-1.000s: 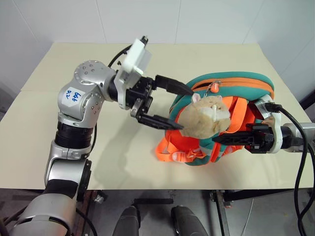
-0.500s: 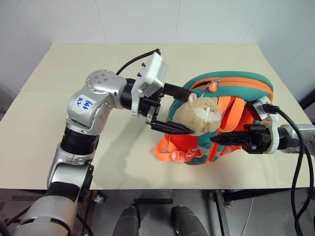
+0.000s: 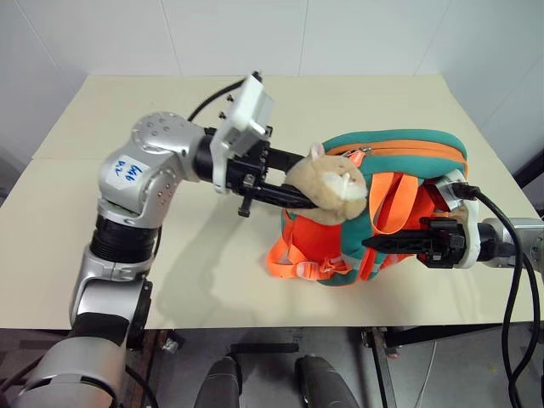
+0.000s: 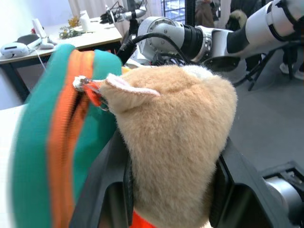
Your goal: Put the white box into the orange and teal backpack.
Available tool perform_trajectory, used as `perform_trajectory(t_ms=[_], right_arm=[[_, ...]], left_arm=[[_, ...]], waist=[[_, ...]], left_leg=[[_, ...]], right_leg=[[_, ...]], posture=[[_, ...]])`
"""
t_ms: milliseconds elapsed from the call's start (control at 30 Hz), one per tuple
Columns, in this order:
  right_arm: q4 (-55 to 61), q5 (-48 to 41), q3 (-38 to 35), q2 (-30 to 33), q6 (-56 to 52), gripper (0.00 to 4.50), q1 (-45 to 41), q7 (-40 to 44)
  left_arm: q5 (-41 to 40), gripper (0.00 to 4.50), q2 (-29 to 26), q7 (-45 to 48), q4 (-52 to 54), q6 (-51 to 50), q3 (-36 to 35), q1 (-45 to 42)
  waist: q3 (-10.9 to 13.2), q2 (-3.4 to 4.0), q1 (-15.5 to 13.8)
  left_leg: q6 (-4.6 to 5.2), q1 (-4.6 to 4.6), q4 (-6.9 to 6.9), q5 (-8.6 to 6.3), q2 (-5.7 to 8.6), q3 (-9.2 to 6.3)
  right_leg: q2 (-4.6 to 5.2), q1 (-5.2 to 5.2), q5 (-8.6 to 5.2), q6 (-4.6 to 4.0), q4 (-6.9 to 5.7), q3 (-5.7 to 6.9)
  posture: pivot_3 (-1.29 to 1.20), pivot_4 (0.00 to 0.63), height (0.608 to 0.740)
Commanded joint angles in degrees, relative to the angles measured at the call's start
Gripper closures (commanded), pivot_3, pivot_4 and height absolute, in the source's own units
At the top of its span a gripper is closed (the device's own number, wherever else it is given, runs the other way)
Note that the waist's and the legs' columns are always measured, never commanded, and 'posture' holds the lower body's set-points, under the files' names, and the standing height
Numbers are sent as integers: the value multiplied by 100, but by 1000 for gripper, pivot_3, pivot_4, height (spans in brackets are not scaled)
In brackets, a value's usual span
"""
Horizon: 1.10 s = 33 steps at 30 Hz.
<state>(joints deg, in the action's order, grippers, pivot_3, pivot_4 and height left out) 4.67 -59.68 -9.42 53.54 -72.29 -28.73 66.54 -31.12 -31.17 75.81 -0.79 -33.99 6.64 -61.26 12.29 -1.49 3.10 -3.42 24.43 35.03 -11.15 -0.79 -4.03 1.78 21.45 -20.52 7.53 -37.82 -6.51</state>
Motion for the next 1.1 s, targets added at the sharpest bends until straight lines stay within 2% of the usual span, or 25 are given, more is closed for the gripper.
perform_trajectory(t_ms=[33, 133, 400, 533, 667, 800, 967, 1100], right_arm=[[131, -51, -53, -37, 17, 4500, 35, -37], [147, -71, -59, -62, 8, 4500, 41, -61], [282, -226, -182, -89, -38, 4500, 168, -200], [431, -420, -353, -89, -95, 4500, 307, -321], [537, -561, -448, -155, -112, 4500, 407, -503], [621, -713, -533, -197, -135, 4500, 482, -652], [685, -814, -545, -259, -132, 4500, 521, -784], [769, -837, -579, -404, -20, 4500, 472, -986]], left_arm=[[216, 3070, -418, 322, -694, 349, -235, -343], [483, 3070, -685, 627, -1428, 634, -111, -542], [1410, 3070, -890, 1411, -3495, 1142, 470, -993], [2141, 3070, -729, 1383, -4502, 1935, 1006, -1044], [2310, 3070, -61, 1232, -5230, 2181, 1112, -1117], [2572, 3070, 458, 1330, -5328, 2384, 1313, -870], [2646, 3070, 837, 1275, -4965, 2353, 1328, -489], [2791, 3070, 633, 1212, -4167, 2535, 1366, 88]], waist=[[0, 0, 9], [0, 0, 11], [0, 0, 17], [0, 0, 8], [0, 0, -23], [0, -1, -51], [0, -1, -65], [0, -1, -138]], left_leg=[[0, 0, -1, 0, 0, 0], [0, -1, -5, 0, 0, 1], [1, 0, -13, -1, -1, 2], [1, 0, -17, -1, -2, 2], [1, 3, -13, -1, 0, 1], [3, 11, -9, -2, 0, -1], [6, 10, -12, -5, -1, -1], [6, 11, -8, -5, 1, -1]], right_leg=[[0, 1, 0, 0, 0, 0], [0, 1, 0, -1, 3, 0], [0, 4, -1, -1, 8, -1], [0, 5, -1, -3, 8, -1], [1, 5, -1, -2, 8, -1], [1, 7, -1, -1, 9, 0], [1, 8, -1, -1, 9, 0], [4, 6, -1, -1, 9, -1]], posture=[[0, 150, 740], [0, 150, 740], [0, 150, 740], [0, 150, 740], [0, 150, 740], [0, 150, 740], [0, 150, 740], [0, 150, 740]])
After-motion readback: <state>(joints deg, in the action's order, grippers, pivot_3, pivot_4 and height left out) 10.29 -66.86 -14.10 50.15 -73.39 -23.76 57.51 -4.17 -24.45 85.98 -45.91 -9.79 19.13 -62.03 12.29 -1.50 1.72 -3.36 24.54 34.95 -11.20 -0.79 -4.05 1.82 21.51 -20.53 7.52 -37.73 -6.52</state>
